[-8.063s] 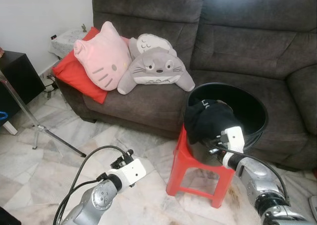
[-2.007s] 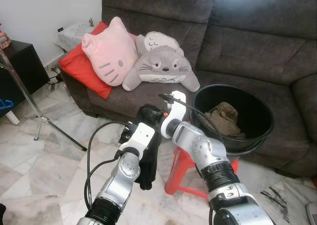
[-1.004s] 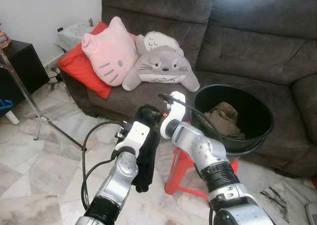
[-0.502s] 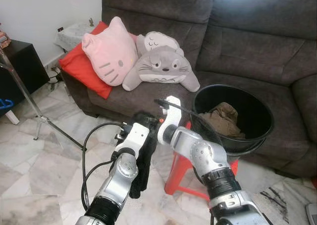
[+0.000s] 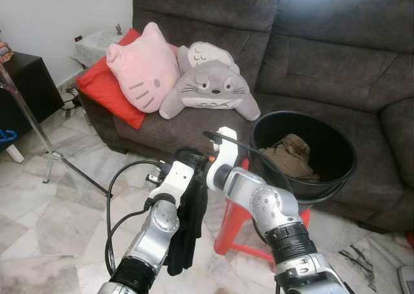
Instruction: Hang hanger
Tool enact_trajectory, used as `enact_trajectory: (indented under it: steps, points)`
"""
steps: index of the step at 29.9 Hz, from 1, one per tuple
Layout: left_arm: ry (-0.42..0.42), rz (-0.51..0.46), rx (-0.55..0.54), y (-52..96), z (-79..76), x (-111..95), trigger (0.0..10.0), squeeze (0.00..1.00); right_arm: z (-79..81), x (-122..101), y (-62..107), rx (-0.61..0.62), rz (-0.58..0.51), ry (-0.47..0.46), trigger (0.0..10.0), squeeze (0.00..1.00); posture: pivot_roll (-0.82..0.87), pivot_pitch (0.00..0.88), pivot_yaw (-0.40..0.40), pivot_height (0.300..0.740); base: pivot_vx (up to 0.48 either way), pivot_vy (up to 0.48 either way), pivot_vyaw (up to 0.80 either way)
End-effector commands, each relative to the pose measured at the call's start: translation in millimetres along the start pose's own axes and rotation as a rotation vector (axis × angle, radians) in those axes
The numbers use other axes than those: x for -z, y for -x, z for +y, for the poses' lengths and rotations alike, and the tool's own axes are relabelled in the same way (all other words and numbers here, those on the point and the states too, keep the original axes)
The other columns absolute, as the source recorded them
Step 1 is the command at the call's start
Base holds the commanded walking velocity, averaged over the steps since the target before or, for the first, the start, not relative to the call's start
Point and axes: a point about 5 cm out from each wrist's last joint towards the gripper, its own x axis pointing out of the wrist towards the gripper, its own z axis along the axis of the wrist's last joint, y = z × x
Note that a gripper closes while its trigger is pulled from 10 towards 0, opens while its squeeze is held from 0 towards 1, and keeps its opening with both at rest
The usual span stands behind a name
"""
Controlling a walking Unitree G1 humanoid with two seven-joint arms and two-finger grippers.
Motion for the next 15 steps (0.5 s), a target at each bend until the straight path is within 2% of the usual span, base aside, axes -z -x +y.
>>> enact_trajectory:
  steps: [1,15]
  points:
    - [0.011,-0.004,0.017,-0.6,-0.1,0.0,0.0,0.0,25.0,15.8,-10.8,-0.078,0.007,-0.058,0.0,0.0,-0.02,0.0,-0.051,0.74,0.0,0.0,0.0]
    - [-0.016,-0.006,0.115,2.3,-9.0,2.6,0.0,0.0,21.0,14.8,-9.5,-0.057,0.007,-0.035,0.0,0.0,-0.02,0.0,-0.05,0.74,0.0,0.0,0.0]
